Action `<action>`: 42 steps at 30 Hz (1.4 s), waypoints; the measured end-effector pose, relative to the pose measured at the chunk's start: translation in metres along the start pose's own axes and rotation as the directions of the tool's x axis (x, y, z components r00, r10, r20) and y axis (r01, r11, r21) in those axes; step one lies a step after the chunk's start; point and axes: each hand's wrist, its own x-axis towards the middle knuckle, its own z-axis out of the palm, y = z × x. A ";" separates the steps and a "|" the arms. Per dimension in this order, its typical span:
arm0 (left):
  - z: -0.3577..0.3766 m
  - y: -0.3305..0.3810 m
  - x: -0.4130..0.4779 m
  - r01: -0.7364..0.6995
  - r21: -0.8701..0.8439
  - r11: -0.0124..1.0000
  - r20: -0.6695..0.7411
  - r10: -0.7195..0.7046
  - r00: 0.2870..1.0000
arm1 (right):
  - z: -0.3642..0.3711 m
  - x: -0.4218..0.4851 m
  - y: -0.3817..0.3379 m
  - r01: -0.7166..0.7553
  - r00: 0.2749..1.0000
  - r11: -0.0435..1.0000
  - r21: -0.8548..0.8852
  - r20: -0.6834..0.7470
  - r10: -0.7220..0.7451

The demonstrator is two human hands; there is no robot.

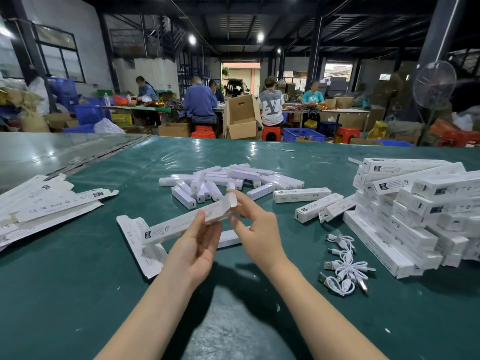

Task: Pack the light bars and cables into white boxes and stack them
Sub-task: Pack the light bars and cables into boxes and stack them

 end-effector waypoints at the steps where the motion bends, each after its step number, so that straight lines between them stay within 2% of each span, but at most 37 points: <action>1: 0.000 -0.002 0.000 0.001 0.010 1.000 -0.001 -0.001 1.000 | -0.001 0.001 0.001 -0.005 1.000 1.000 0.017 -0.010 0.005; 8: 0.002 -0.003 -0.002 0.059 -0.051 0.997 0.076 -0.055 0.996 | 0.007 0.002 -0.001 -0.104 0.967 0.951 0.292 -0.195 0.166; 10: 0.002 -0.001 -0.002 0.073 -0.058 0.996 0.065 -0.069 0.995 | 0.007 0.002 0.000 -0.142 0.962 0.931 0.336 -0.173 0.210; 13: -0.002 0.005 0.000 0.095 -0.045 0.994 0.049 -0.093 0.995 | 0.008 0.000 0.002 -0.152 0.977 0.920 0.361 -0.085 0.195; 15: -0.005 0.007 0.003 0.095 -0.012 0.995 0.039 -0.094 0.995 | 0.011 -0.001 0.004 -0.195 0.970 0.929 0.315 -0.077 0.230; 18: -0.007 0.006 0.005 0.073 0.020 0.997 0.046 -0.074 0.996 | 0.012 0.001 0.007 -0.233 0.952 0.941 0.247 -0.140 0.272; 22: -0.003 0.009 0.001 0.112 -0.110 0.988 0.106 -0.100 0.989 | 0.004 0.002 0.007 -0.165 0.964 0.949 0.268 -0.158 0.212; 26: -0.002 0.011 0.004 0.059 -0.207 0.977 -0.050 -0.071 0.996 | 0.004 0.000 0.004 -0.117 0.976 0.982 0.147 -0.168 0.141; 32: -0.002 0.009 0.012 -0.064 -0.126 0.990 -0.161 0.043 0.986 | 0.005 -0.002 0.003 -0.081 0.989 0.996 0.040 -0.122 0.085; 34: -0.003 0.008 0.013 -0.070 -0.114 0.991 -0.148 0.052 0.988 | 0.006 -0.002 0.004 -0.066 0.988 0.997 0.033 -0.138 0.070; 39: -0.004 0.006 0.012 -0.019 -0.112 0.994 -0.007 0.019 1.000 | 0.003 0.000 0.008 -0.158 0.965 0.956 0.247 -0.166 0.202; 42: -0.005 0.007 0.011 0.018 -0.061 0.998 0.068 -0.014 0.998 | 0.004 0.000 0.011 -0.168 0.957 0.962 0.216 -0.197 0.212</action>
